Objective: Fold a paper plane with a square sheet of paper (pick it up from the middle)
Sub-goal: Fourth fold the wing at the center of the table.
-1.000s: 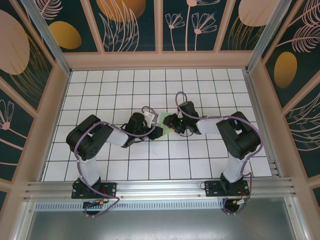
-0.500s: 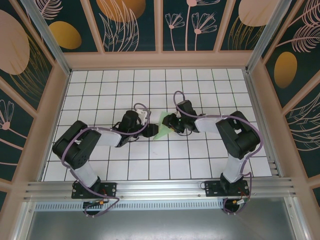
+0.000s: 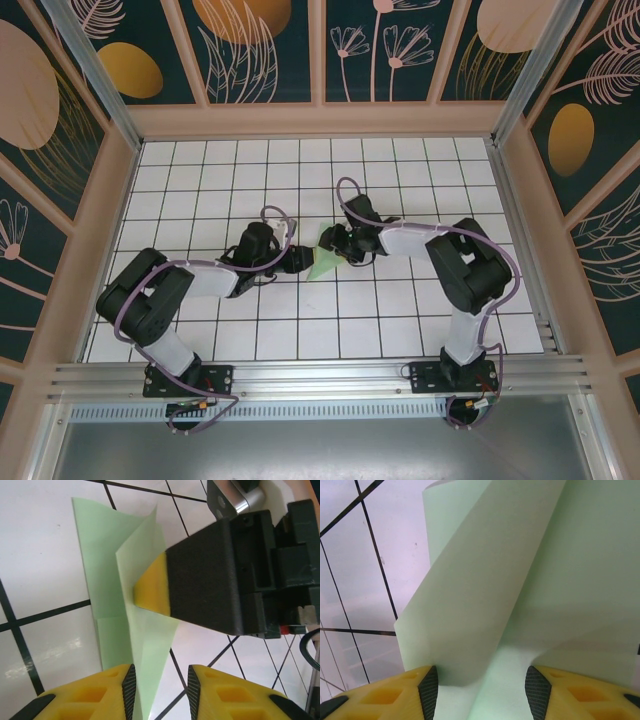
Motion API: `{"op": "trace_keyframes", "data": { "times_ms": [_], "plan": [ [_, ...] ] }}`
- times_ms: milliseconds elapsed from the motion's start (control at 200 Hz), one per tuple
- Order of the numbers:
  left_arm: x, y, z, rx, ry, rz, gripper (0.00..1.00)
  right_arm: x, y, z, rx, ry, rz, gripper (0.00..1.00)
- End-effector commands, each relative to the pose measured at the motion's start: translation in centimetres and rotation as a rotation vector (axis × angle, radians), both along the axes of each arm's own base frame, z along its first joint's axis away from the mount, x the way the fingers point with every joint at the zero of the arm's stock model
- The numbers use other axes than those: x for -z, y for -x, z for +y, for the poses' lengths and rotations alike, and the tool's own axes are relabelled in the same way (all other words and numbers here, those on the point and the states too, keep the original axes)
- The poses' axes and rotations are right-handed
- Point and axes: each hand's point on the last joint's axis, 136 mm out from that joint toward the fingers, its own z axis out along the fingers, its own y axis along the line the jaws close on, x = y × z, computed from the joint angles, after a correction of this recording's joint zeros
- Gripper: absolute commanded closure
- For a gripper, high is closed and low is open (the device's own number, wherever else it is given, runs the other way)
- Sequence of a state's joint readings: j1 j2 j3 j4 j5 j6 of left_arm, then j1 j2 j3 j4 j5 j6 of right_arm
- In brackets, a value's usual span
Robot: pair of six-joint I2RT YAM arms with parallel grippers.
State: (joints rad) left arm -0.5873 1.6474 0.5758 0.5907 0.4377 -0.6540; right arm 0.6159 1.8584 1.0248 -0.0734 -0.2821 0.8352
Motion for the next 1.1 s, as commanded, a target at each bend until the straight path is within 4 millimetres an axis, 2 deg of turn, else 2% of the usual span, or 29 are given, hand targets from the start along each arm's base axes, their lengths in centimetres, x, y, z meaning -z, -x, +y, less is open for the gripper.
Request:
{"op": "trace_keyframes", "data": {
  "times_ms": [0,150,210,220,240,420,595,1096],
  "plan": [
    [-0.8,0.2,-0.8,0.035,0.061,0.006,0.65,5.9,2.9,-3.9,0.026,0.227,0.143,0.44],
    [-0.5,0.0,-1.5,0.057,0.076,0.021,0.68,6.3,3.2,-4.2,0.039,0.243,0.162,0.40],
    [-0.9,-0.2,-1.8,0.065,0.085,0.012,0.70,6.4,3.2,-4.2,0.042,0.243,0.165,0.39],
    [-0.2,-0.2,-1.8,0.066,0.074,0.030,0.70,6.4,3.2,-4.2,0.043,0.242,0.165,0.39],
    [0.2,-0.2,-1.8,0.068,0.070,0.037,0.70,6.4,3.2,-4.2,0.043,0.244,0.167,0.39],
    [1.3,-0.6,-2.0,0.071,0.039,0.059,0.73,6.6,3.3,-4.3,0.052,0.249,0.178,0.39],
    [2.6,-0.9,-1.6,0.048,-0.006,0.077,0.75,6.9,3.5,-4.6,0.062,0.259,0.191,0.42],
    [4.2,-1.3,-1.2,0.022,-0.054,0.099,0.80,7.5,3.8,-5.3,0.075,0.277,0.208,0.53]
  ]
}}
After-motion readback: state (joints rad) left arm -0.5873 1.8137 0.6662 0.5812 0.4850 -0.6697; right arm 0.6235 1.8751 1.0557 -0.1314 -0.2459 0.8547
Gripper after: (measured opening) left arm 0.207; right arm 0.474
